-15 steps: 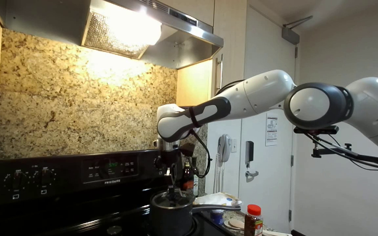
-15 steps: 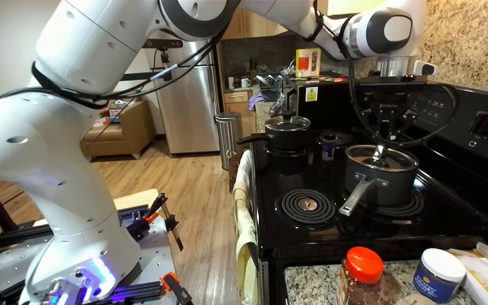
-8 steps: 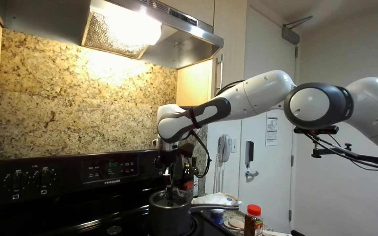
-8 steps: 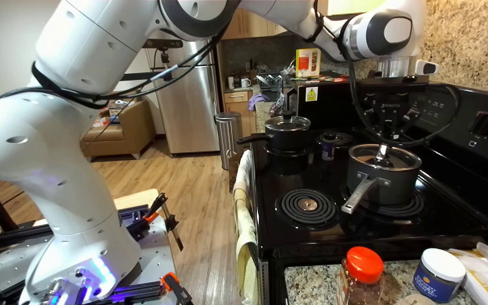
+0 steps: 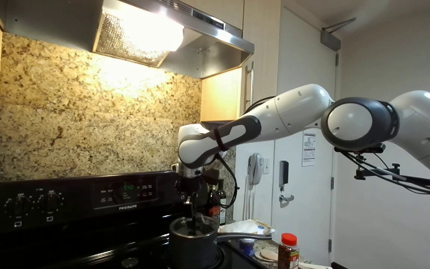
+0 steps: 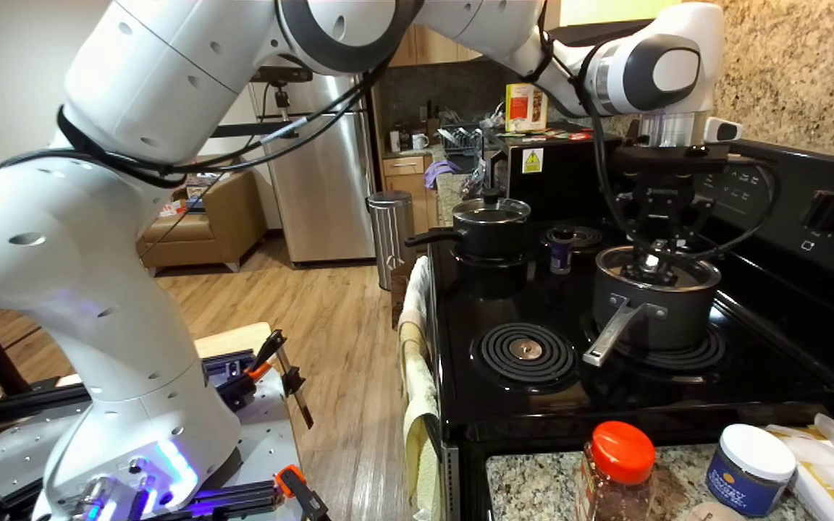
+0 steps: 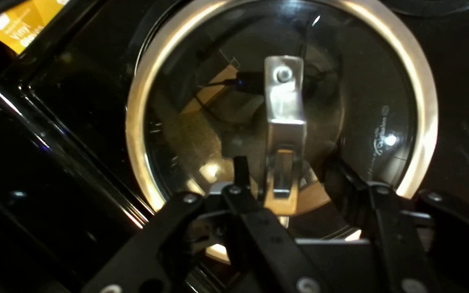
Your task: Take the lid from the stove and put it on the right black pot
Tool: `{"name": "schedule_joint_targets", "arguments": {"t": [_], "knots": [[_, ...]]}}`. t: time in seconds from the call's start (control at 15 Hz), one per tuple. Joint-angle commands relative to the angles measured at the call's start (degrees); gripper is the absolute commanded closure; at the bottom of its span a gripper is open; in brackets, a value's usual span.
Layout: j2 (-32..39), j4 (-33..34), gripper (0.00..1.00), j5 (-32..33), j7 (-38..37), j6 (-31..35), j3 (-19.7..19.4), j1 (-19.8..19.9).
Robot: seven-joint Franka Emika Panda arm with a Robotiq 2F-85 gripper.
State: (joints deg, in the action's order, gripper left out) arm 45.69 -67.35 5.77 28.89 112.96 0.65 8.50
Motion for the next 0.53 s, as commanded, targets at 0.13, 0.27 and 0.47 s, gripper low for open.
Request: {"name": "schedule_joint_targets", "arguments": {"t": [0.13, 0.27, 0.47], "knots": [[-3.56, -4.72, 0.04, -2.81, 1.73, 2.42, 2.35, 1.40], [-5.35, -5.97, 0.00, -2.57, -0.06, 1.70, 1.99, 0.74], [-8.63, -7.08, 0.00, -1.44, -1.55, -3.03, 1.21, -0.45]]}}
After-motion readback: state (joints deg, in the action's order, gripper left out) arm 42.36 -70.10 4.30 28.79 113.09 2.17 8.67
